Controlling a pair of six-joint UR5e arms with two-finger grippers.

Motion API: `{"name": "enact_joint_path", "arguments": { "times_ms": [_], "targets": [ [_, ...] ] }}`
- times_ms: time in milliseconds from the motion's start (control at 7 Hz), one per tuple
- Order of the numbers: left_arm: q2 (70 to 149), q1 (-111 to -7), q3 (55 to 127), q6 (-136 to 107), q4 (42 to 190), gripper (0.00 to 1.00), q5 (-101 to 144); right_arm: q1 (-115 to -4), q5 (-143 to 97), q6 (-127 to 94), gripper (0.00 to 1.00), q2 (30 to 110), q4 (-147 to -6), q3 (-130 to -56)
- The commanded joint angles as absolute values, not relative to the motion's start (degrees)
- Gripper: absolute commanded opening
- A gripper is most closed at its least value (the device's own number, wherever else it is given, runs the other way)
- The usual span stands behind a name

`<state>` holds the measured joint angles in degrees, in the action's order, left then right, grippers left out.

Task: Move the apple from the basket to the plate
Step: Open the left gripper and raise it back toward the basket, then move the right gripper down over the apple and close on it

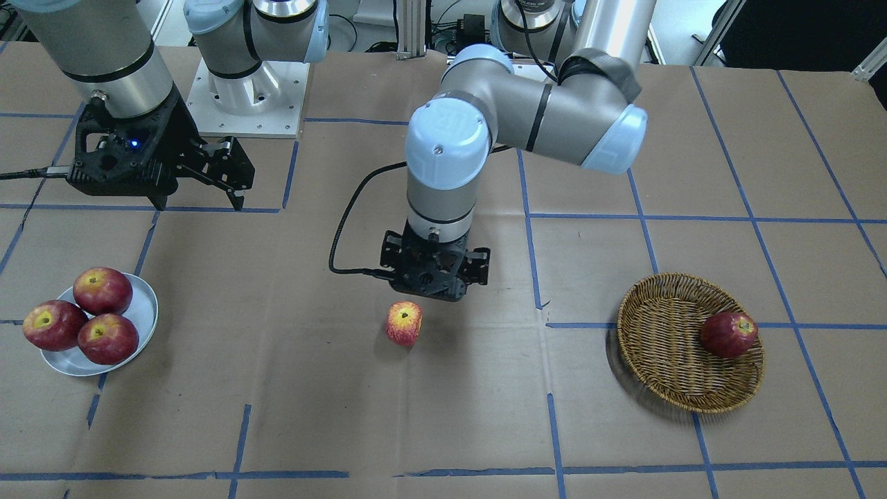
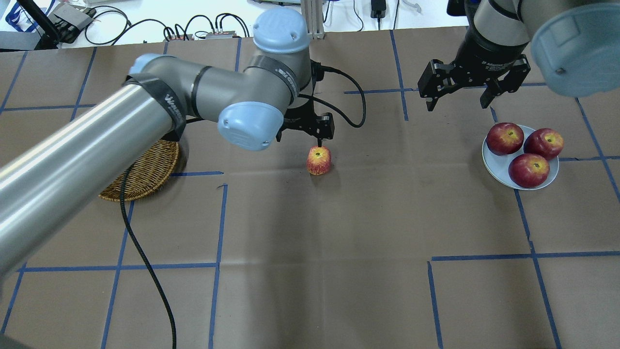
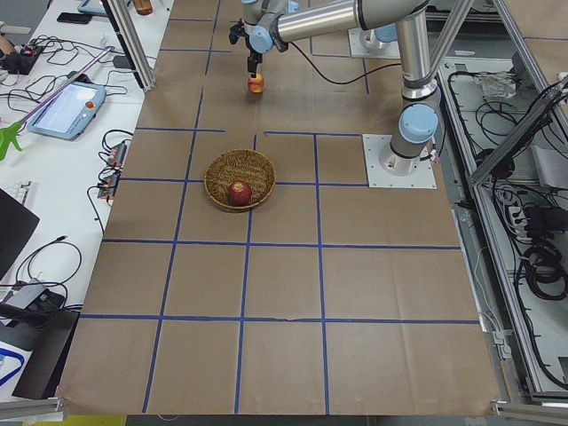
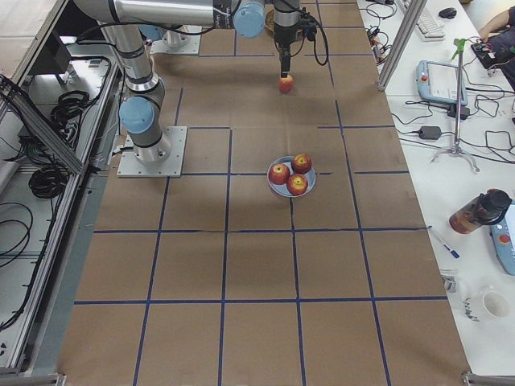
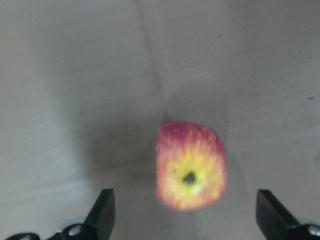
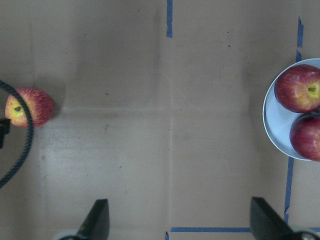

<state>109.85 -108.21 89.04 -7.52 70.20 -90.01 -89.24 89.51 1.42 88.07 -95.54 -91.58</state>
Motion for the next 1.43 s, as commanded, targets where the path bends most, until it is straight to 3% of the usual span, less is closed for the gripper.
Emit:
{"name": "enact_joint_path", "arguments": {
  "times_ms": [0,429,1000,1286],
  "targets": [
    [97.4,-101.3,88.6,-3.5,82.9,0.99,-89.9,-89.6,89.5,0.6,1.0,88.2,-95.0,-91.6],
    [87.6,-92.4,90.5,9.2,90.3,0.99,-90.1,-91.2,88.9,0.6,1.0,88.8,-95.6,-91.4],
    [87.4,-87.3,90.9,9.8,90.6,0.99,-90.3,-107.0,87.5,-11.6,1.0,75.5,-110.4,-90.7],
    [87.6,-87.4,91.1,9.9,90.3,0.99,-90.3,-109.8,88.0,-11.7,1.0,69.6,-116.7,-91.1]
  ]
}}
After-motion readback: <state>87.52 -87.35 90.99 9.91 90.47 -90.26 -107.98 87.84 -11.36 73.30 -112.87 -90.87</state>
